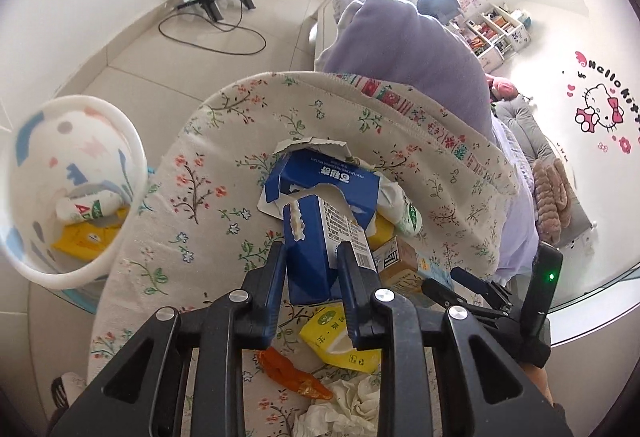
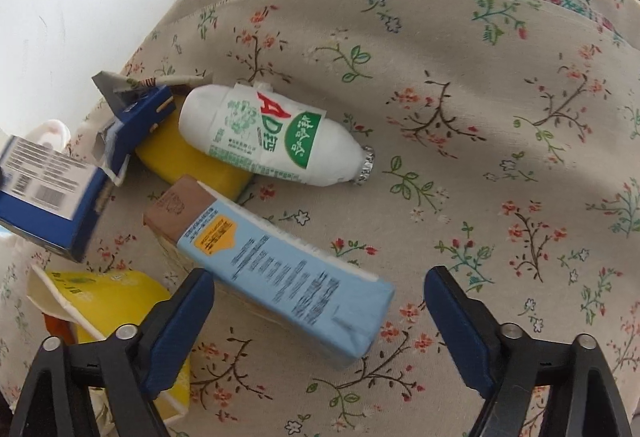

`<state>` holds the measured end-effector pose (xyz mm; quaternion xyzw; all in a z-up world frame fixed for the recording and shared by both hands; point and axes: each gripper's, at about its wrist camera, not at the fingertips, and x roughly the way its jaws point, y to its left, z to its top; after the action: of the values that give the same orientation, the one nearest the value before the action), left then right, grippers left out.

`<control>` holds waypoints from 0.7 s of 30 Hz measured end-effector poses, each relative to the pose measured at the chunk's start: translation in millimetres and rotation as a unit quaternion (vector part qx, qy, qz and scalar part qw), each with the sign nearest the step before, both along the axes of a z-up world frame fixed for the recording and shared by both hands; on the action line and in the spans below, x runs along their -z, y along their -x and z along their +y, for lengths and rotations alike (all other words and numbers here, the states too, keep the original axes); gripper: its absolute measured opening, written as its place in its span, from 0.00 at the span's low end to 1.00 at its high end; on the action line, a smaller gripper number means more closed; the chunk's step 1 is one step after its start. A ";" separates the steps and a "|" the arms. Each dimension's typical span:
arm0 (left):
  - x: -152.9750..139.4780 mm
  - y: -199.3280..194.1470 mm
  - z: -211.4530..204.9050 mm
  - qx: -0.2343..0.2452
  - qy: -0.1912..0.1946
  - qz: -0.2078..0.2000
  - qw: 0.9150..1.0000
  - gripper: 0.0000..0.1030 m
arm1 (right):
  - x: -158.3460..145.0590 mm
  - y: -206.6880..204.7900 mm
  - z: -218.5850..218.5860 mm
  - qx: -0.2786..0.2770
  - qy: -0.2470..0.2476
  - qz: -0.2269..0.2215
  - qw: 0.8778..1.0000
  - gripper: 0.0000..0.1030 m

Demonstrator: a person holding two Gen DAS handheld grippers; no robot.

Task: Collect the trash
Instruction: 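Grasp the blue tissue-box carton with the left tool, then grasp the light-blue milk carton with the right tool while the left tool holds its carton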

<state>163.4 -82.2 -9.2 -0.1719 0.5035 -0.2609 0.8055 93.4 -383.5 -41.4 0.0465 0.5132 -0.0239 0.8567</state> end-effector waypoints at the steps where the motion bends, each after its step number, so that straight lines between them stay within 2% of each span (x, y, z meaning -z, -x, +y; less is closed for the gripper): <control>1: -2.7 1.6 1.6 0.001 -0.004 -0.005 1.000 0.26 | 1.3 -0.9 1.3 -0.001 0.001 0.003 1.000 0.77; 2: -5.6 3.7 3.3 0.003 -0.008 -0.011 1.000 0.26 | 3.3 -1.1 2.8 -0.003 0.001 0.005 1.000 0.73; 5: -13.5 10.2 7.9 0.009 -0.021 -0.029 0.999 0.26 | 5.6 -1.2 8.8 -0.014 0.005 0.011 1.000 0.43; 7: -18.4 13.8 10.9 0.011 -0.028 -0.040 0.999 0.26 | 3.4 -0.1 13.5 -0.022 0.006 0.018 1.000 0.13; 9: -21.6 17.5 14.2 0.011 -0.033 -0.049 0.998 0.26 | -1.6 2.9 17.3 -0.024 0.012 0.020 0.999 0.07; 14: -29.0 22.0 27.3 0.002 -0.039 -0.060 0.997 0.26 | -17.0 13.7 25.8 -0.035 0.009 0.002 0.999 0.07; 15: -29.9 22.9 30.2 0.000 -0.039 -0.061 0.997 0.26 | -19.3 16.9 25.6 -0.033 0.006 -0.003 0.999 0.13; 16: -30.6 23.4 32.9 -0.003 -0.040 -0.061 0.997 0.26 | -19.9 18.3 25.6 -0.032 0.002 -0.005 0.999 0.37; 17: -31.6 23.8 35.4 -0.006 -0.042 -0.063 0.997 0.26 | -19.7 18.9 25.5 -0.030 -0.001 -0.002 1.000 0.56; 18: -32.7 24.4 37.5 -0.009 -0.046 -0.065 0.997 0.26 | -19.8 19.6 25.9 -0.026 -0.001 -0.005 1.000 0.84; 21: -34.6 24.3 44.8 -0.021 -0.058 -0.070 0.996 0.26 | -28.1 17.7 28.8 -0.032 0.033 -0.029 0.999 0.87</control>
<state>139.1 -37.4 25.5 -0.1169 0.4567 -0.2259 0.8525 75.8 -354.7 -13.4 0.0024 0.4885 -0.0118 0.8725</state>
